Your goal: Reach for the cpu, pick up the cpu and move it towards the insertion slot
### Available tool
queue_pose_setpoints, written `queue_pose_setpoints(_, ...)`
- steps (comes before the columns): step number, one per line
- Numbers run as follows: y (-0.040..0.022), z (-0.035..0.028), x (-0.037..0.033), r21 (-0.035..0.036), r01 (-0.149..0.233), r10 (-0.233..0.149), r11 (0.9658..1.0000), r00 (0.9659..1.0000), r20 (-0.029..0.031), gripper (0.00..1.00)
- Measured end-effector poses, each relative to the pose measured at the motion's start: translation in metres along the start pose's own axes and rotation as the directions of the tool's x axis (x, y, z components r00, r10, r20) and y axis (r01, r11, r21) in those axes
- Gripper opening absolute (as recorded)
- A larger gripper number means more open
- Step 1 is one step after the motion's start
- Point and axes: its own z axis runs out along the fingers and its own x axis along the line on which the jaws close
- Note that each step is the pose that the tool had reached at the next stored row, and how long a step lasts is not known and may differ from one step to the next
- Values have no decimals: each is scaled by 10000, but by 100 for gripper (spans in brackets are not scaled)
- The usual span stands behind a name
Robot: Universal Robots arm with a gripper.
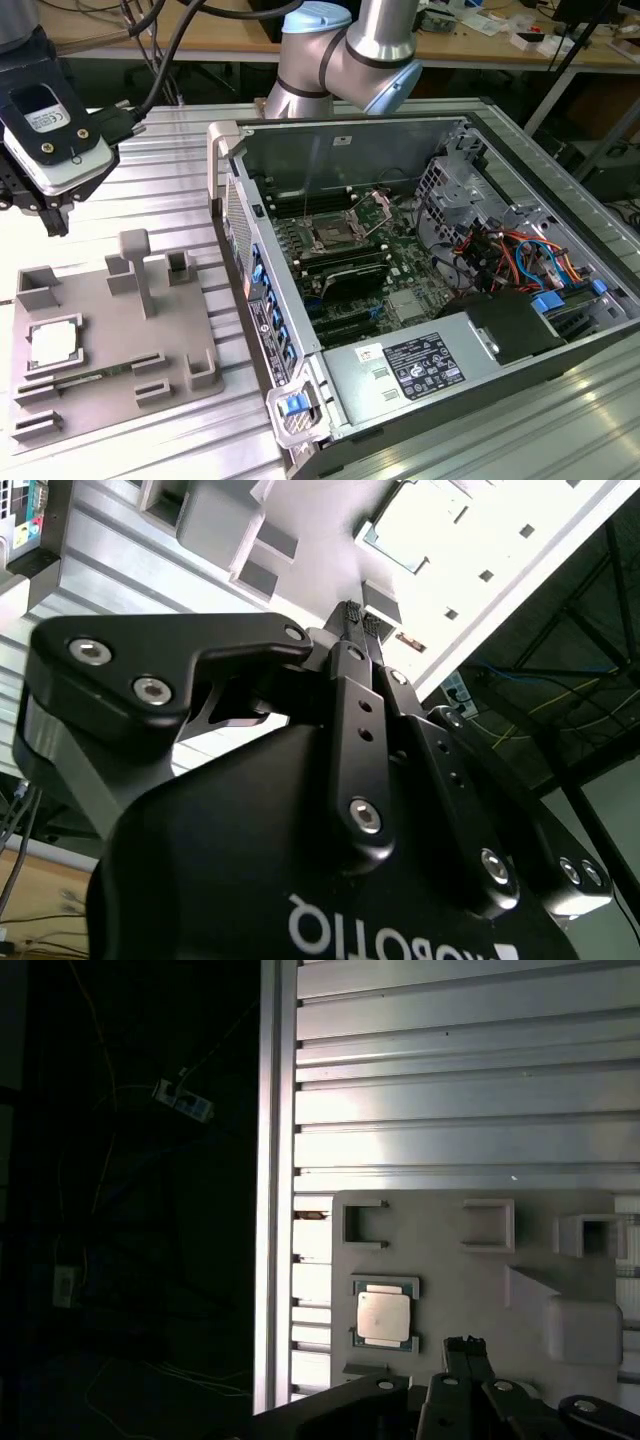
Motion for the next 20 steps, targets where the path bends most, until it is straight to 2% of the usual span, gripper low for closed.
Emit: queue_pose_setpoints(20,1,11,61,-1,-1,1,10000,10000,-19,11)
